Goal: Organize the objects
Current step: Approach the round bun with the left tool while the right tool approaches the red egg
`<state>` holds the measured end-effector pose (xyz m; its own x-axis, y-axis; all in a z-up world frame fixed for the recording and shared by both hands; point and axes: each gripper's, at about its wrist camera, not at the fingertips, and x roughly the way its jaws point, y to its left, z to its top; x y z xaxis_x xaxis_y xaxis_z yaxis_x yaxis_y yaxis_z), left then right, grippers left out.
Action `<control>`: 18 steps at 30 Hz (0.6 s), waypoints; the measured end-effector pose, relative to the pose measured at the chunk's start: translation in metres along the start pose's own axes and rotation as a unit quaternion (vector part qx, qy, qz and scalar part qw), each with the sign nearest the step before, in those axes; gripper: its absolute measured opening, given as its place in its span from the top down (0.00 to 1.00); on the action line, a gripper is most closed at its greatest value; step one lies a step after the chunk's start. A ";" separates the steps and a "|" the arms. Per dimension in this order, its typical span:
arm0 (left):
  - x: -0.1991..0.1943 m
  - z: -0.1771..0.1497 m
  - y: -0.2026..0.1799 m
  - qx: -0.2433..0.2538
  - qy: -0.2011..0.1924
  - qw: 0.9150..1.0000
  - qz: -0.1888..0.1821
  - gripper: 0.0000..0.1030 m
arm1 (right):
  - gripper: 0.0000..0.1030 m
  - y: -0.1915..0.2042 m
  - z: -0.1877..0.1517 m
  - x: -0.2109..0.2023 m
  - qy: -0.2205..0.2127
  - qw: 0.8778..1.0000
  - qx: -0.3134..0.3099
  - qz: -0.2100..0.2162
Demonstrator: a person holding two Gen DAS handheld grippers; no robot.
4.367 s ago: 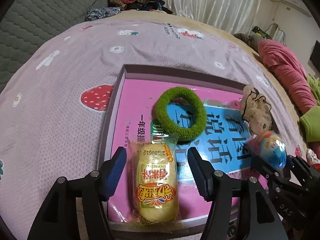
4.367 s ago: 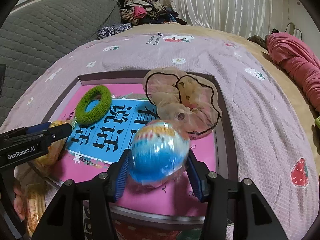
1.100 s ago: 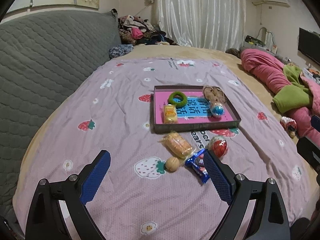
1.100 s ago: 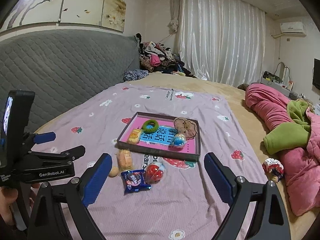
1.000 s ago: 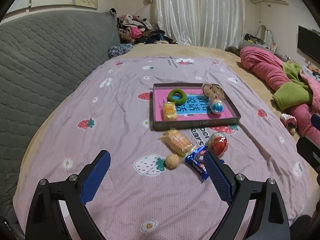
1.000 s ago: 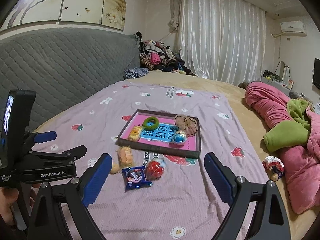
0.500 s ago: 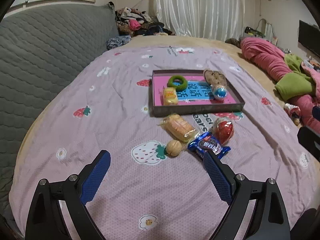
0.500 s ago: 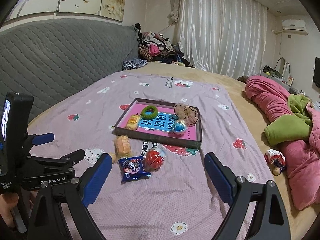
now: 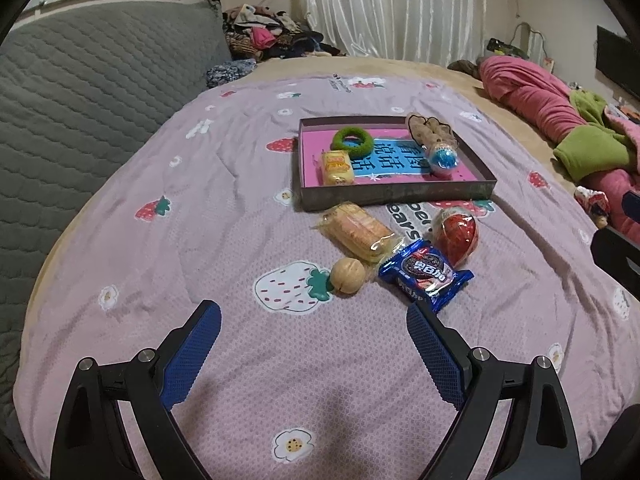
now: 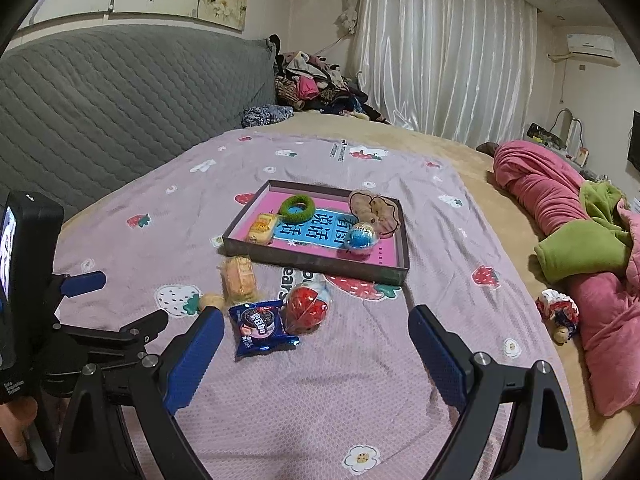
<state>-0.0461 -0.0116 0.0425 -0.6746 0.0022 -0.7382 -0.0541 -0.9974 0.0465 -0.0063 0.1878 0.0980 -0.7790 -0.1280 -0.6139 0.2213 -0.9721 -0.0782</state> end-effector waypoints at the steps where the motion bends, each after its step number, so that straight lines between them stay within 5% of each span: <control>1: 0.002 0.000 -0.001 0.001 0.001 1.000 0.000 0.08 | 0.09 0.000 0.000 0.001 0.001 1.000 0.000 -0.001; 18: 0.030 -0.007 -0.004 0.001 0.020 1.000 -0.015 0.08 | 0.09 -0.003 -0.009 0.037 0.029 1.000 0.000 -0.007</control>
<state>-0.0614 -0.0085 0.0153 -0.6425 0.0282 -0.7657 -0.0755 -0.9968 0.0266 -0.0308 0.1882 0.0681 -0.7463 -0.1030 -0.6576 0.2114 -0.9735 -0.0874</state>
